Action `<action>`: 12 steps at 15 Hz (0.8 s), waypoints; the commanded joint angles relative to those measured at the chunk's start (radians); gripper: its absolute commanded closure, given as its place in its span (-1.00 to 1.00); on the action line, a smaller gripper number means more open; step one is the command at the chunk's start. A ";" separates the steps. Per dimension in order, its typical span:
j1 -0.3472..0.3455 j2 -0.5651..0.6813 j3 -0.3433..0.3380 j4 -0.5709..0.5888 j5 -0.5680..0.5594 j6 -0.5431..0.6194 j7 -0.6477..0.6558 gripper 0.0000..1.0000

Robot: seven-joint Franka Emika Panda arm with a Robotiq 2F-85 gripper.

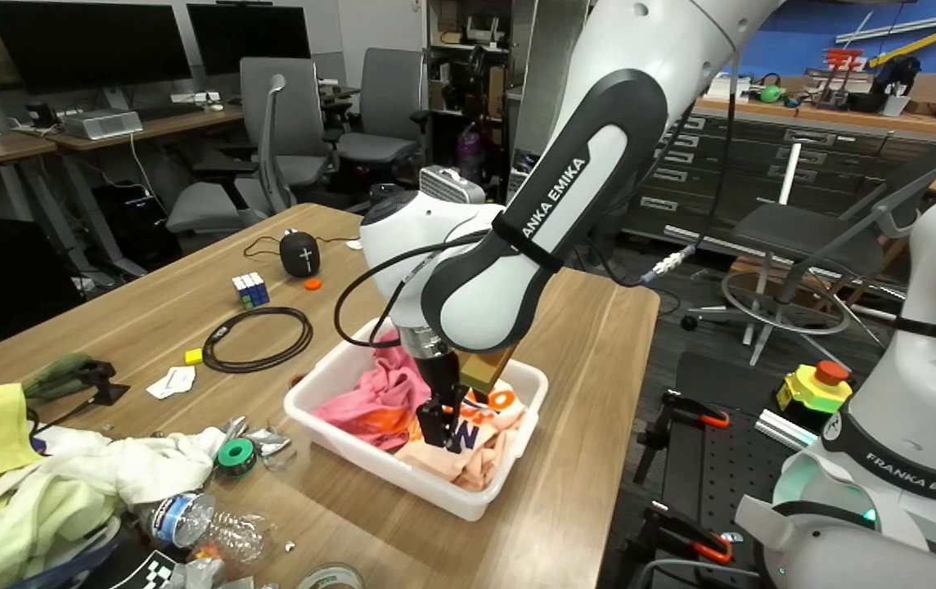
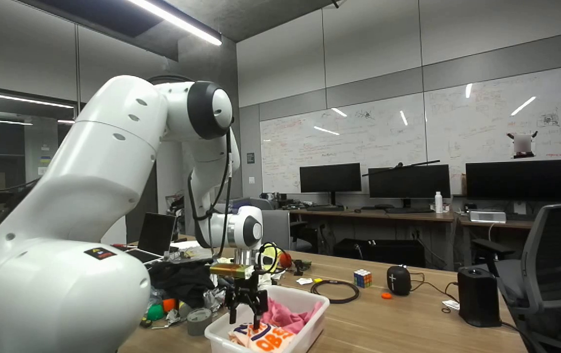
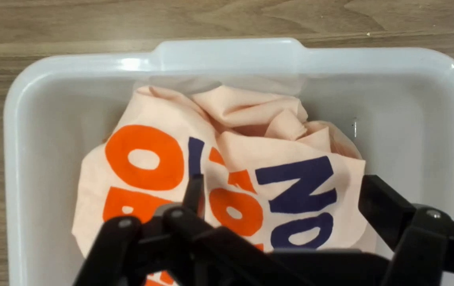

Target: Remove the clothes from the box and put them on the table

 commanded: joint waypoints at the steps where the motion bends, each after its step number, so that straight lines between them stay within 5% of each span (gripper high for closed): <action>1: 0.034 0.044 -0.024 0.019 0.003 0.045 0.029 -1.00; 10: 0.123 0.115 -0.098 0.005 -0.044 0.133 0.146 -1.00; 12: 0.137 0.127 -0.105 -0.008 -0.042 0.154 0.157 -0.48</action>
